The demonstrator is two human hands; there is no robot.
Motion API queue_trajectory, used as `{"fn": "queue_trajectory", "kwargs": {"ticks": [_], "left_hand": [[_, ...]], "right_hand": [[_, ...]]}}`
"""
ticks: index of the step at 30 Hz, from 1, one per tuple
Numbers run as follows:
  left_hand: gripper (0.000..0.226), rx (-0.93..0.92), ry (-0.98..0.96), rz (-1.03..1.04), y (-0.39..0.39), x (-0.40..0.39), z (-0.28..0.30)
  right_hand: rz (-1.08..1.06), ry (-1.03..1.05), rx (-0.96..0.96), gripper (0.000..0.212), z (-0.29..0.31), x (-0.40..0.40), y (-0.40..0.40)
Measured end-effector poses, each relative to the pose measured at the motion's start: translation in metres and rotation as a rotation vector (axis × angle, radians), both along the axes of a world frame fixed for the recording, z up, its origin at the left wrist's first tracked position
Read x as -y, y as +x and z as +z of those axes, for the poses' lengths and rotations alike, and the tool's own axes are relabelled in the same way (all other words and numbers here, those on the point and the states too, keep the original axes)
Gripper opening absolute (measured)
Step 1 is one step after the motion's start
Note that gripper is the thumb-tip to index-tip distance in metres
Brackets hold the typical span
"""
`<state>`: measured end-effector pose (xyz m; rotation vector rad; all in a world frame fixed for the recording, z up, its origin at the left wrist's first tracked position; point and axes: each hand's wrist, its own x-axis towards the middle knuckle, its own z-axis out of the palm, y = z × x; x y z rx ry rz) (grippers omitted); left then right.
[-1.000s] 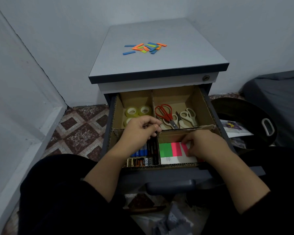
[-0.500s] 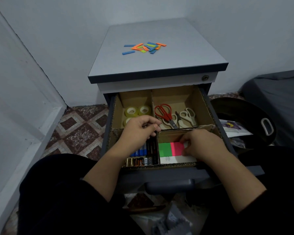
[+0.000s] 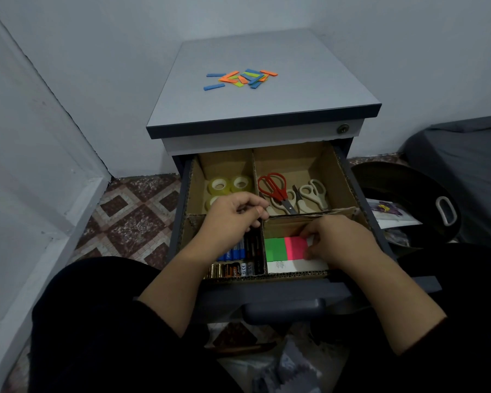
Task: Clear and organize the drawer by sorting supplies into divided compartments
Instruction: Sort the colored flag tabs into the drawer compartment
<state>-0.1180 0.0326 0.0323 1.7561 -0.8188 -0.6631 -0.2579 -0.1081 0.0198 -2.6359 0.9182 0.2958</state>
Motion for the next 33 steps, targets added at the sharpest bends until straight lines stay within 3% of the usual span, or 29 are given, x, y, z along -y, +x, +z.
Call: {"fn": "queue_trajectory", "kwargs": {"ticks": [5, 10, 13, 18, 25, 28, 33], "left_hand": [[0.019, -0.007, 0.001, 0.002, 0.000, 0.000, 0.000], [0.020, -0.007, 0.002, -0.001, 0.001, 0.000, 0.000], [0.020, -0.017, -0.001, 0.001, 0.000, 0.001, 0.001], [0.020, -0.016, -0.001, 0.002, -0.001, 0.001, 0.001], [0.020, -0.014, 0.000, 0.004, -0.001, 0.001, 0.001], [0.020, -0.012, -0.002, 0.001, 0.000, 0.000, 0.001], [0.019, -0.013, -0.001, 0.001, 0.000, 0.001, 0.001]], "right_hand": [[-0.086, 0.002, 0.024, 0.012, 0.005, 0.002, -0.004], [-0.218, -0.119, -0.068, 0.018, 0.006, 0.001, -0.009], [-0.212, -0.118, -0.132, 0.008, 0.007, -0.003, -0.010], [-0.218, -0.102, -0.142, 0.023, 0.006, -0.005, -0.009], [-0.242, -0.062, -0.127, 0.009, 0.009, -0.004, -0.010], [-0.255, -0.082, -0.109, 0.026, 0.012, -0.002, -0.011], [-0.297, 0.116, -0.002, 0.020, 0.018, 0.007, -0.008]]}}
